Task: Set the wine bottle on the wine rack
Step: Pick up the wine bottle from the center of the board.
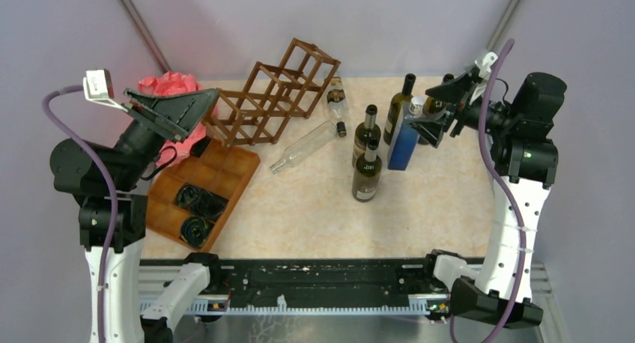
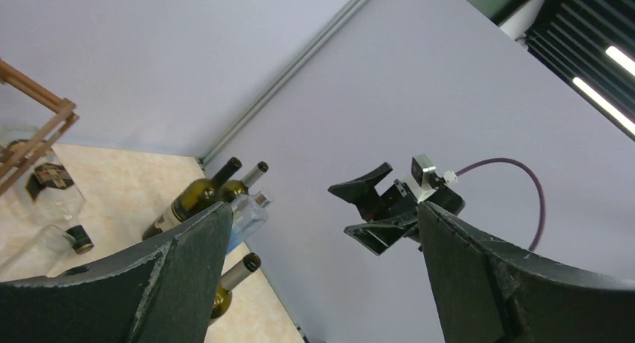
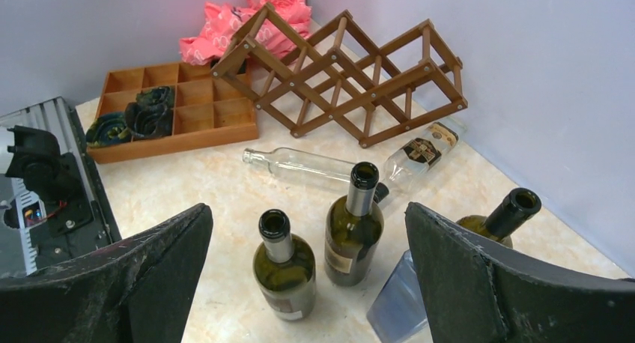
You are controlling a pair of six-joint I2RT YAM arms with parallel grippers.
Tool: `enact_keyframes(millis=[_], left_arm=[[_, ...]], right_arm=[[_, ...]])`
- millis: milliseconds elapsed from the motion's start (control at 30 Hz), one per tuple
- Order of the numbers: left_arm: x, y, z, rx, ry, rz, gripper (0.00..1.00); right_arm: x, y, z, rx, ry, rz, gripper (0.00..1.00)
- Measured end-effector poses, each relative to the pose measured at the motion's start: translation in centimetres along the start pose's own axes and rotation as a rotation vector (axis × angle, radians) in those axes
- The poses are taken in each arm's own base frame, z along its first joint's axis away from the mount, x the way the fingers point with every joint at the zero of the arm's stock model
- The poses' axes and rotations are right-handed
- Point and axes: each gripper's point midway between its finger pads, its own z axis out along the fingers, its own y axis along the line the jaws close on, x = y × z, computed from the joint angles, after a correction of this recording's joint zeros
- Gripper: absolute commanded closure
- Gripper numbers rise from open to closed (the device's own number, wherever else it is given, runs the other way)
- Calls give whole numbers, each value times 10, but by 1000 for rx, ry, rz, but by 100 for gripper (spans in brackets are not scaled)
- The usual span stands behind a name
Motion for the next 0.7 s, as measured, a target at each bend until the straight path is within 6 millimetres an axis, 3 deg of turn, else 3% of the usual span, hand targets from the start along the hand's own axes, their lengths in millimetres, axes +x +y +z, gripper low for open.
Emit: enact_keyframes(millis=[333, 700], left_arm=[[15, 8, 22, -3, 109, -99, 1], [17, -6, 17, 44, 127, -108, 1]], right_arm=[[4, -9, -2, -4, -34, 47, 2], [2, -5, -1, -20, -50, 48, 2]])
